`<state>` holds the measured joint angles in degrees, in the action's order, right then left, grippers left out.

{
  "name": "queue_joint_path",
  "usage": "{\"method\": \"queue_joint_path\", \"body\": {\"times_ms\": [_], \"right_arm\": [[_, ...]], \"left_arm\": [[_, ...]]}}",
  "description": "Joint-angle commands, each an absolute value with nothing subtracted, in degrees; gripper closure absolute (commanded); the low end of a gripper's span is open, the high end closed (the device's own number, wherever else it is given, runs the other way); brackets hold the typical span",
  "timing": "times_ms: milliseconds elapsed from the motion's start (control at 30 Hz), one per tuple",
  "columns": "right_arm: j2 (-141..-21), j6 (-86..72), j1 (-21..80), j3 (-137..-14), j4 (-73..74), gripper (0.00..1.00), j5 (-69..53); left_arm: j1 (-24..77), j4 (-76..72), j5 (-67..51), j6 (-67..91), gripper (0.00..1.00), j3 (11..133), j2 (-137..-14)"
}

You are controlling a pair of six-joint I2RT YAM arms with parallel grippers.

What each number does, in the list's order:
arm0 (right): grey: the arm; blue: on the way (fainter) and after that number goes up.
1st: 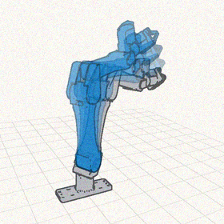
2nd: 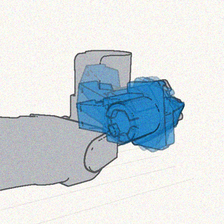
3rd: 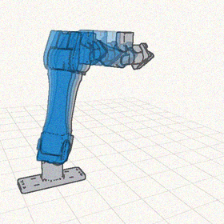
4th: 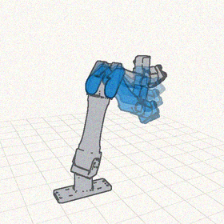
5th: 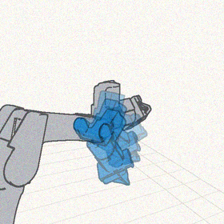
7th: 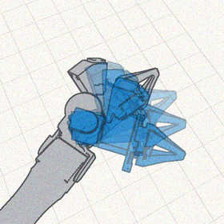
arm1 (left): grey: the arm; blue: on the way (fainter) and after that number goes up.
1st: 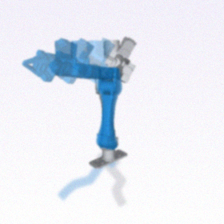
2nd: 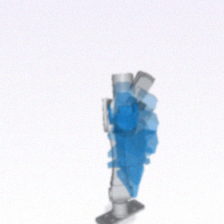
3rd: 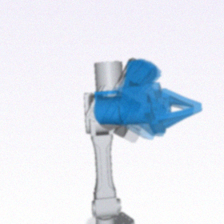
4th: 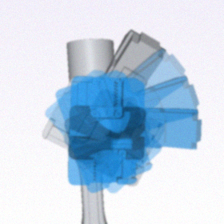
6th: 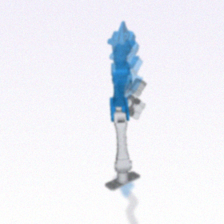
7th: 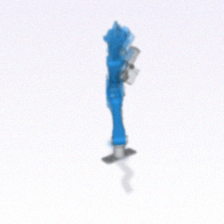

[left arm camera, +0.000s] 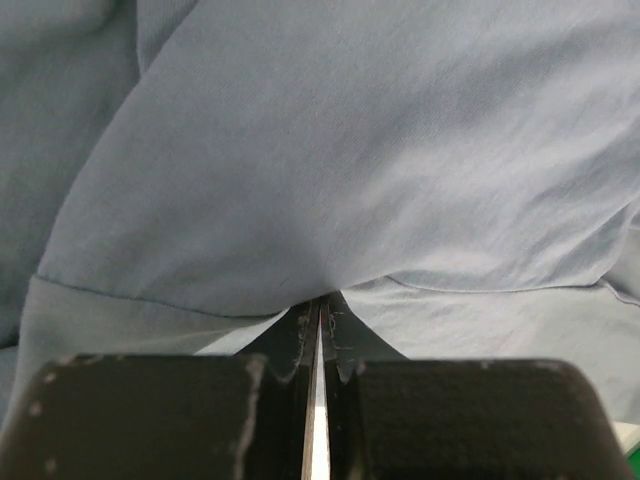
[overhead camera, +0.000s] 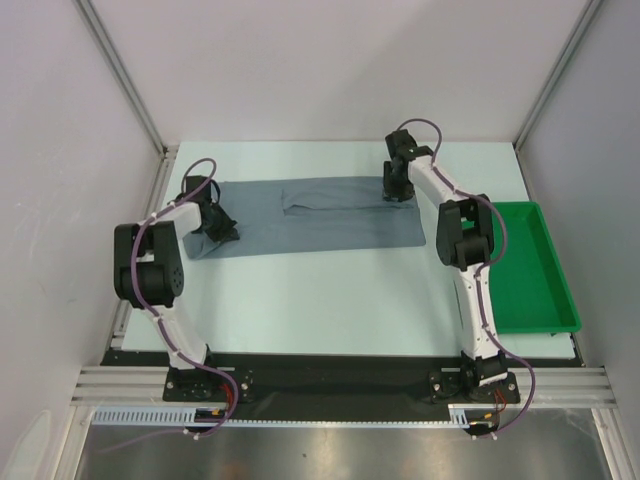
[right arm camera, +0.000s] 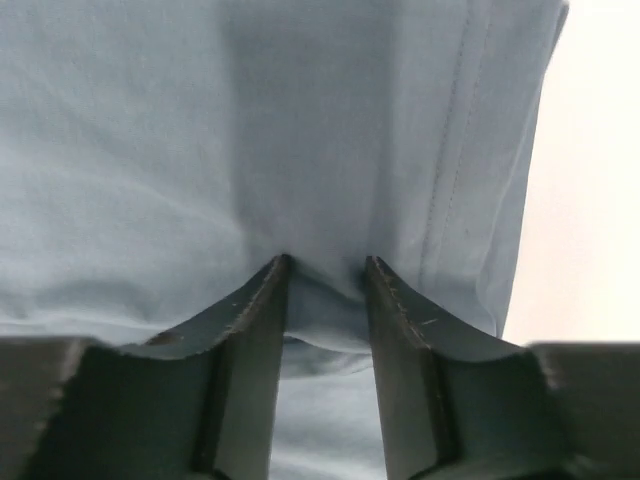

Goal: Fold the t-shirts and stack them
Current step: Fold the tshirt

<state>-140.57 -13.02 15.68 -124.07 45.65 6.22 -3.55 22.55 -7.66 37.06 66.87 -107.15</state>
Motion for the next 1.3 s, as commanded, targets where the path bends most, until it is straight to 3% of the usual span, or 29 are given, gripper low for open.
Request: {"method": "queue_joint_path", "body": {"times_ms": [0,100,300,533,833,1067,1267], "right_arm": [[-136.8,-13.7,15.6,-121.4,43.5,0.61,7.1],[-136.1,-13.7,15.6,-118.8,43.8,0.6,8.3],[-135.8,-12.5,14.9,-118.3,42.6,0.47,8.0],[-137.2,-11.1,15.3,-118.5,45.5,0.47,9.4],[-130.9,-11.4,16.9,-104.8,47.2,0.47,10.9],[-125.8,-13.8,21.4,-94.3,48.8,0.46,7.0],[-121.2,-18.6,28.1,-86.3,48.5,0.46,-3.4]], "left_arm": [[-3.7,21.6,-7.0,37.9,0.95,69.1,-108.5],[-3.9,22.3,-7.1,37.4,0.95,70.2,-109.5],[-4.9,25.0,-6.5,35.0,0.93,75.0,-115.3],[-8.1,27.9,-6.6,30.9,0.92,79.2,-118.6],[-8.0,34.4,-7.9,20.7,0.87,92.0,-125.3],[-7.8,38.2,-13.3,15.4,0.81,103.1,-133.1],[-7.6,40.2,-16.1,10.5,0.78,113.2,-137.5]]}}
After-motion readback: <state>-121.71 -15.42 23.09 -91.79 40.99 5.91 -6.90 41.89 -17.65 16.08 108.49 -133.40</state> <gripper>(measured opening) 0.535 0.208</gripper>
